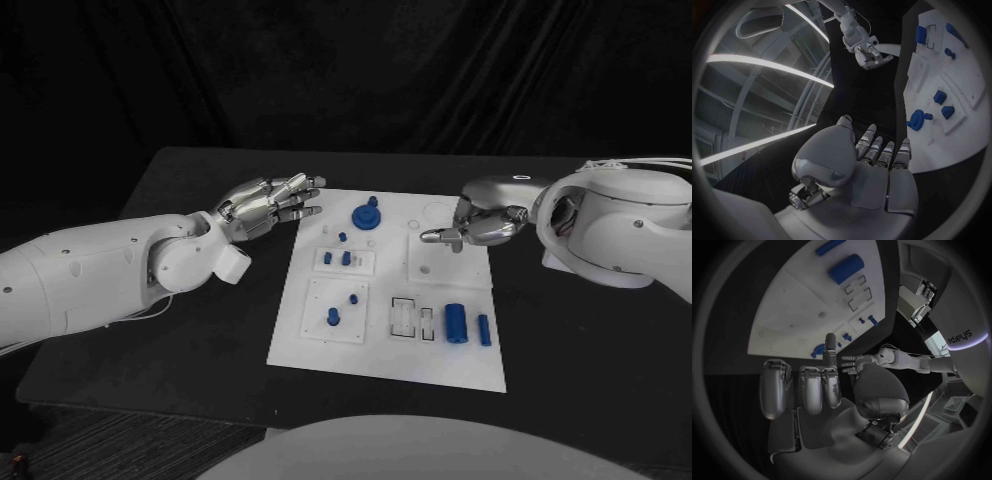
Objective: Assemble the parts on the task board
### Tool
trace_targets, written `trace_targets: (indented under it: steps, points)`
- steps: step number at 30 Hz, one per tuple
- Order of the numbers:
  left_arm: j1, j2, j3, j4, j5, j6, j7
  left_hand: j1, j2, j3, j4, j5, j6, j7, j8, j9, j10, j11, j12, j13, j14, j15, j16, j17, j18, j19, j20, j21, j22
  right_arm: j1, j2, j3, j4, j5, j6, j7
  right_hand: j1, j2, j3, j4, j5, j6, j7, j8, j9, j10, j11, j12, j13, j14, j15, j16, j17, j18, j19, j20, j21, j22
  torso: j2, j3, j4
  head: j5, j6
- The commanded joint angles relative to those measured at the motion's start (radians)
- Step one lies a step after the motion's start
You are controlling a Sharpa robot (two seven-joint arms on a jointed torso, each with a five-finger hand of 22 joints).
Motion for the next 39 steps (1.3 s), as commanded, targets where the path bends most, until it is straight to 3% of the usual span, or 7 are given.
trace_targets:
  steps: [1,3,4,11,20,21,39]
  points:
    - [-0.002,0.0,0.001,0.002,-0.001,0.007,0.018,0.003,0.002,0.006,-0.003,0.004,0.007,0.003,0.007,0.002,0.0,0.008,0.004,0.001,0.003,0.007,0.004,0.002,0.006,0.008,0.002,0.006,0.001,0.0,0.003,0.0,-0.005,0.189,0.254,-0.237,0.005,0.003,-0.013,-0.005,0.017,-0.003,0.003,-0.02,-0.008,0.105,-0.004,0.002,0.263,0.105,-0.007,0.003,0.263,-0.021,0.081,-0.007,0.032,0.241,0.002,0.0004,0.0019,-0.012,0.0]
    - [-0.002,-0.001,0.001,0.003,-0.001,0.007,0.019,0.003,0.001,0.006,-0.003,0.005,0.006,0.004,0.007,0.001,0.0,0.008,0.004,0.001,0.003,0.007,0.004,0.002,0.006,0.008,0.002,0.006,0.001,-0.002,0.005,0.0,-0.007,0.225,0.269,-0.264,0.019,0.007,-0.015,-0.006,0.026,-0.01,0.006,-0.033,-0.013,0.105,-0.002,0.002,0.263,0.105,-0.005,0.003,0.263,-0.02,0.078,-0.006,0.029,0.239,0.002,0.0002,0.001,-0.016,0.0]
    - [-0.002,-0.001,0.001,0.003,-0.001,0.007,0.02,0.003,0.001,0.006,-0.003,0.005,0.006,0.004,0.007,0.001,0.0,0.008,0.004,0.001,0.003,0.007,0.004,0.002,0.006,0.008,0.002,0.006,0.001,-0.004,0.005,0.0,-0.008,0.241,0.275,-0.275,0.026,0.01,-0.021,-0.005,0.036,-0.011,0.007,-0.044,-0.017,0.105,-0.002,0.002,0.263,0.105,-0.007,0.003,0.263,-0.008,0.059,-0.006,-0.022,0.224,0.001,-0.0003,0.0013,-0.018,0.0]
    - [-0.002,-0.002,0.001,0.003,-0.001,0.007,0.022,0.004,0.0,0.005,-0.004,0.005,0.005,0.004,0.007,0.001,0.0,0.008,0.005,0.001,0.003,0.007,0.004,0.002,0.005,0.008,0.002,0.006,0.001,-0.019,0.008,0.0,-0.013,0.319,0.284,-0.306,0.065,0.012,-0.023,-0.023,0.086,-0.045,0.018,-0.084,-0.034,0.105,0.009,0.002,0.263,0.105,0.0,0.003,0.263,-0.006,0.053,-0.002,-0.028,0.22,0.002,0.0005,0.0019,-0.03,0.0]
    - [-0.002,0.0,0.001,0.001,-0.001,0.007,0.023,0.004,0.0,0.005,-0.004,0.005,0.005,0.004,0.007,0.001,0.0,0.008,0.005,0.001,0.003,0.007,0.004,0.002,0.005,0.008,0.002,0.006,0.001,-0.068,0.019,0.0,-0.022,0.364,0.283,-0.32,0.08,0.01,-0.034,-0.035,0.08,0.015,0.002,-0.06,-0.014,0.105,-0.003,0.002,0.263,0.105,-0.009,0.003,0.263,-0.006,0.053,-0.006,-0.022,0.221,0.002,-0.0001,0.0012,-0.044,0.0]
    - [-0.002,0.0,0.001,0.002,-0.001,0.007,0.023,0.004,0.0,0.005,-0.004,0.005,0.005,0.004,0.007,0.001,0.0,0.008,0.005,0.001,0.003,0.007,0.004,0.002,0.005,0.008,0.002,0.006,0.001,-0.076,0.021,0.0,-0.023,0.363,0.283,-0.321,0.083,0.012,-0.036,-0.039,0.08,0.033,-0.004,-0.049,-0.004,0.105,-0.009,0.002,0.263,0.105,-0.013,0.003,0.263,0.004,0.036,-0.009,-0.064,0.208,0.002,0.0002,0.0013,-0.046,0.0]
    - [-0.002,0.002,0.001,-0.001,-0.001,0.012,0.019,0.004,0.0,0.006,-0.004,0.006,0.005,0.005,0.007,0.001,0.001,0.01,0.005,0.001,0.003,0.008,0.004,0.002,0.005,0.008,0.002,0.006,0.001,-0.119,0.027,0.0,-0.027,0.273,0.313,-0.326,0.097,-0.006,-0.057,-0.061,0.046,-0.009,0.005,-0.07,0.007,0.105,-0.006,0.002,0.263,0.105,-0.014,0.003,0.263,0.031,-0.012,-0.012,-0.185,0.168,0.002,0.001,0.0018,-0.041,0.0]
